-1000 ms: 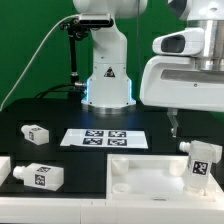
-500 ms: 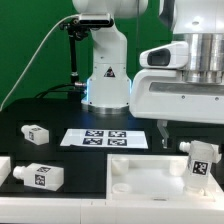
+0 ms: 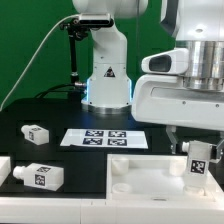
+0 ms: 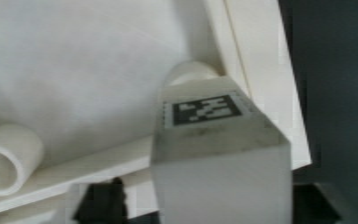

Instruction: Assemble one leg

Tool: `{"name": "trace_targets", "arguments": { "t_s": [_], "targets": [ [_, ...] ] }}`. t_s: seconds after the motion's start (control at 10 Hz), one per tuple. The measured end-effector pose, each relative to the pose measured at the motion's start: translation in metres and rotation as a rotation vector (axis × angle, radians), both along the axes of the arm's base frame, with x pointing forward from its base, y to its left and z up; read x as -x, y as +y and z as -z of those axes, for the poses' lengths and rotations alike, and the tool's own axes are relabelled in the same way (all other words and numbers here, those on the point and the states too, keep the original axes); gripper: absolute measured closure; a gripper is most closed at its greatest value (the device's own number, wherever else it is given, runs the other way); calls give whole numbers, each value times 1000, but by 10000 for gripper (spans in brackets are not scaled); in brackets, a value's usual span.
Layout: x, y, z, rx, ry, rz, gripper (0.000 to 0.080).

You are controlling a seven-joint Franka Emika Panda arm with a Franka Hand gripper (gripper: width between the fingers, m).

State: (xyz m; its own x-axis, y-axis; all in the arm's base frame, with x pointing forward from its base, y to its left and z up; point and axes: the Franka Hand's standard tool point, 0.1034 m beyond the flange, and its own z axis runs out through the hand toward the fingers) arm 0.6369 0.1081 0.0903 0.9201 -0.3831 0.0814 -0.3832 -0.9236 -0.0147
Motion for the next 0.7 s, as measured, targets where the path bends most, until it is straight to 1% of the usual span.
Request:
{"name": "trace_targets", "arguments": {
  "t_s": [0.1, 0.5, 0.7],
  "targets": [
    [0, 0, 0, -4, -1, 57, 517],
    [0, 0, 2, -23, -8, 404, 517],
    [-3, -6, 2, -44, -15, 600, 517]
  ]
}}
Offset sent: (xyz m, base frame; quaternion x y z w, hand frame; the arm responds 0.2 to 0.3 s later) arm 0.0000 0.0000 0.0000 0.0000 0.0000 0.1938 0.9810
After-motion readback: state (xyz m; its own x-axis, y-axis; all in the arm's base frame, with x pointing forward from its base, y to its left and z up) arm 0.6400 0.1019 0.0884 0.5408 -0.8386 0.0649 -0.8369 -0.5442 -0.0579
